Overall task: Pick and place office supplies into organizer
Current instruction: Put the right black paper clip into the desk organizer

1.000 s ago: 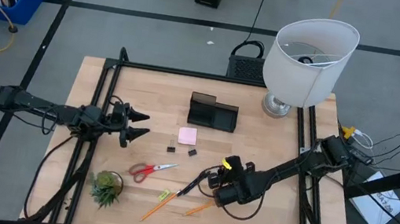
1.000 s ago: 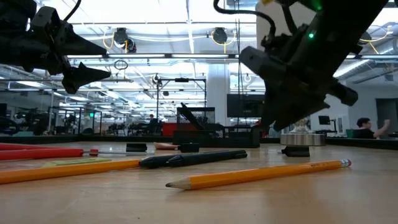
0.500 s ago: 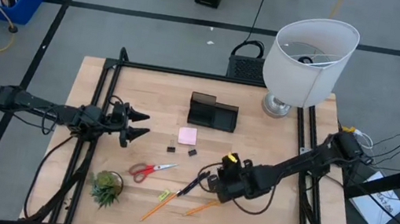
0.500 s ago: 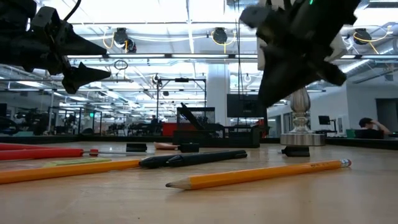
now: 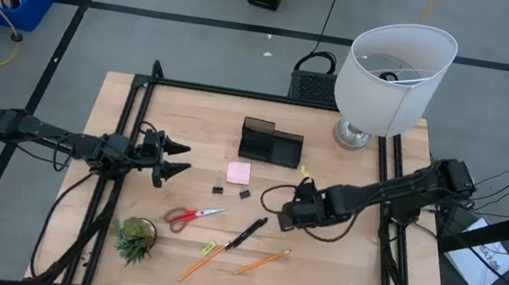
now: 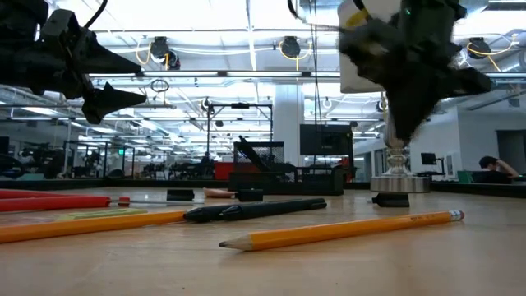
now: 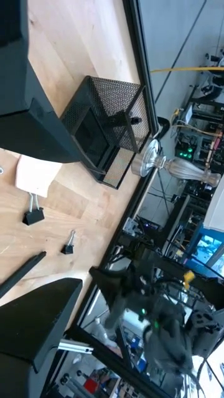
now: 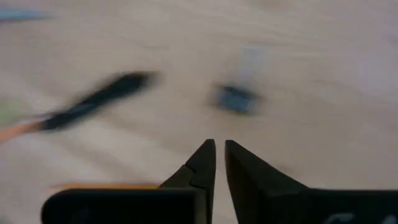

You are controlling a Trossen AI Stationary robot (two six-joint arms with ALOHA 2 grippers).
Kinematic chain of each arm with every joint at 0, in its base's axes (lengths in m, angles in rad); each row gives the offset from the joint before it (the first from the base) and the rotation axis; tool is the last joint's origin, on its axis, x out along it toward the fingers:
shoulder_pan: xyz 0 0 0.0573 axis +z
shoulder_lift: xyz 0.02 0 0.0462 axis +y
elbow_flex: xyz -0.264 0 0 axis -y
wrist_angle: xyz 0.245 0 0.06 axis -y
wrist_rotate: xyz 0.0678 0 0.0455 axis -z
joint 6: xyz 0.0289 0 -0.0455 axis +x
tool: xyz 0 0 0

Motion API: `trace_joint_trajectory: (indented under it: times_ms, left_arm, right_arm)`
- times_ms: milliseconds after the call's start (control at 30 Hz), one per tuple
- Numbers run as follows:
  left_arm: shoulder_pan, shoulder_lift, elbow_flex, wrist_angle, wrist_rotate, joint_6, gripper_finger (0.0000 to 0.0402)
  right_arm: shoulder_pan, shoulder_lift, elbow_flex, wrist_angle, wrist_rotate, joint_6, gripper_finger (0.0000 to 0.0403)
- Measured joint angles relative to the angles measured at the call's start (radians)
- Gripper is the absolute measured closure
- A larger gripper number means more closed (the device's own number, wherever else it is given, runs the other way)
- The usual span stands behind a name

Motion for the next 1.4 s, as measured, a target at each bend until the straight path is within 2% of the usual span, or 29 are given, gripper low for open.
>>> trace_joint_trajectory:
  times_ms: [133,300,433,700,767,900,1000,1400]
  left_arm:
    - [0.0,0.0,0.0,0.0,0.0,0.006,0.0078]
    - [0.0,0.0,0.0,-0.015,0.0,0.006,0.0078]
    - [0.0,0.0,0.0,-0.025,0.001,0.006,0.0078]
    - [0.0,0.0,0.0,-0.024,0.001,0.004,0.0078]
    - [0.0,0.0,0.0,-0.016,0.002,0.003,0.0078]
    - [0.0,0.0,0.0,-0.019,0.011,-0.006,0.0078]
    - [0.0,0.0,0.0,-0.022,0.015,-0.014,0.0078]
    - [0.0,0.0,0.0,-0.016,0.012,-0.006,0.0078]
  right_arm:
    - [-0.035,-0.001,0.001,-0.007,-0.033,0.001,0.0316]
    - [-0.07,0.0,0.001,0.034,-0.026,-0.017,0.0265]
    - [-0.08,0.012,0.001,0.038,-0.002,-0.053,0.0238]
    - [-0.081,0.039,-0.031,0.118,-0.004,-0.018,0.0201]
    - [-0.081,0.049,-0.077,0.192,-0.023,-0.012,0.0196]
    - [-0.081,0.055,-0.169,0.35,-0.137,0.053,0.0198]
    - [-0.081,0.054,-0.215,0.452,-0.162,0.089,0.0207]
    - [-0.084,0.051,-0.225,0.421,-0.199,0.063,0.0238]
